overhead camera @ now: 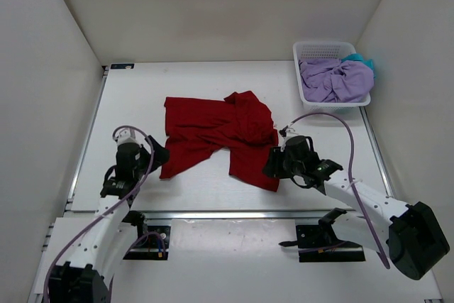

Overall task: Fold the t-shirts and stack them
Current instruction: Flatten out the tshirt

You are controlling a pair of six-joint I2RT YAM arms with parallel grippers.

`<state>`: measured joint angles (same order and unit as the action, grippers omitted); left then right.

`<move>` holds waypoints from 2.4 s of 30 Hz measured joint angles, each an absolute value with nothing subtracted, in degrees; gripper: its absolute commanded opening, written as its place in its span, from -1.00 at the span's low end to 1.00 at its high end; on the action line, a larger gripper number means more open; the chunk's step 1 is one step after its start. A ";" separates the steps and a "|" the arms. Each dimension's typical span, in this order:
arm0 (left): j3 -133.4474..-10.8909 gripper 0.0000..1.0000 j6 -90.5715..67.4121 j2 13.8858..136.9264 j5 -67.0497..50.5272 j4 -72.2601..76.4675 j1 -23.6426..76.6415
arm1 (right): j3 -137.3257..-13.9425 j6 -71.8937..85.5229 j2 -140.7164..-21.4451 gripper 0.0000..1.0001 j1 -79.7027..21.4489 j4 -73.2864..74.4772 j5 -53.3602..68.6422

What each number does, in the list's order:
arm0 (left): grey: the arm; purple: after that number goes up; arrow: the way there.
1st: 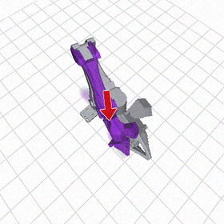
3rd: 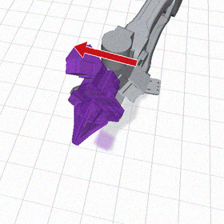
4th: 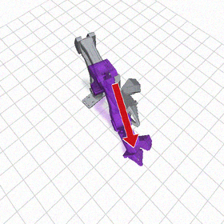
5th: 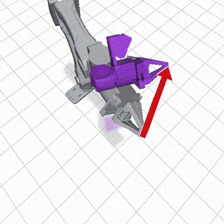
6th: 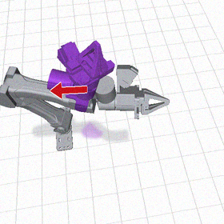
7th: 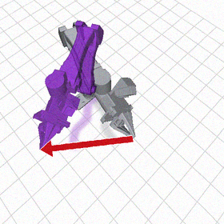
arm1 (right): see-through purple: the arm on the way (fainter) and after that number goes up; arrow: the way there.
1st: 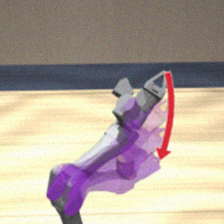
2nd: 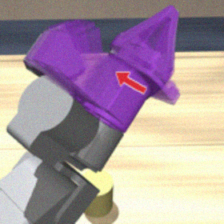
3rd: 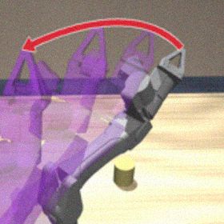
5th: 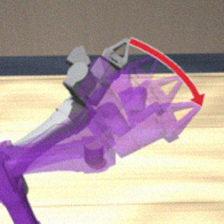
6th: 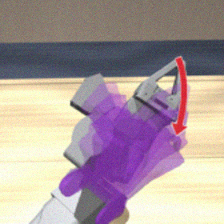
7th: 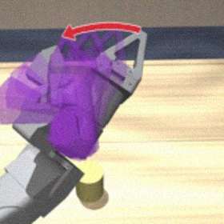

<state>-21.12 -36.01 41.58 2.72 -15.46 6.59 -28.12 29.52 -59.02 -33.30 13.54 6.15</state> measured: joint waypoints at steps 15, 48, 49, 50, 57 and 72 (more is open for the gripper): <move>-9.69 0.02 -53.54 29.58 -1.93 -24.84 4.12 | -26.52 28.42 -53.21 -0.14 -34.85 13.10 6.98; -3.68 -1.00 -65.95 36.01 -0.49 -10.92 2.20 | -23.07 29.36 -50.04 -0.14 -33.89 11.18 10.28; -3.99 -1.00 -65.34 36.45 0.01 -10.79 2.50 | -22.76 29.63 -50.04 -0.14 -33.34 11.97 9.74; -4.71 -1.00 -64.53 37.15 0.62 -10.90 2.92 | -22.65 29.80 -50.04 -0.15 -32.53 13.06 9.13; -11.07 -1.00 -57.21 40.51 4.14 -7.09 8.14 | -22.26 32.10 -50.11 -0.14 -27.97 20.12 3.05; -10.96 -1.00 -47.09 40.56 4.69 -0.95 14.04 | -23.83 40.10 -60.60 -0.26 -34.59 19.11 0.38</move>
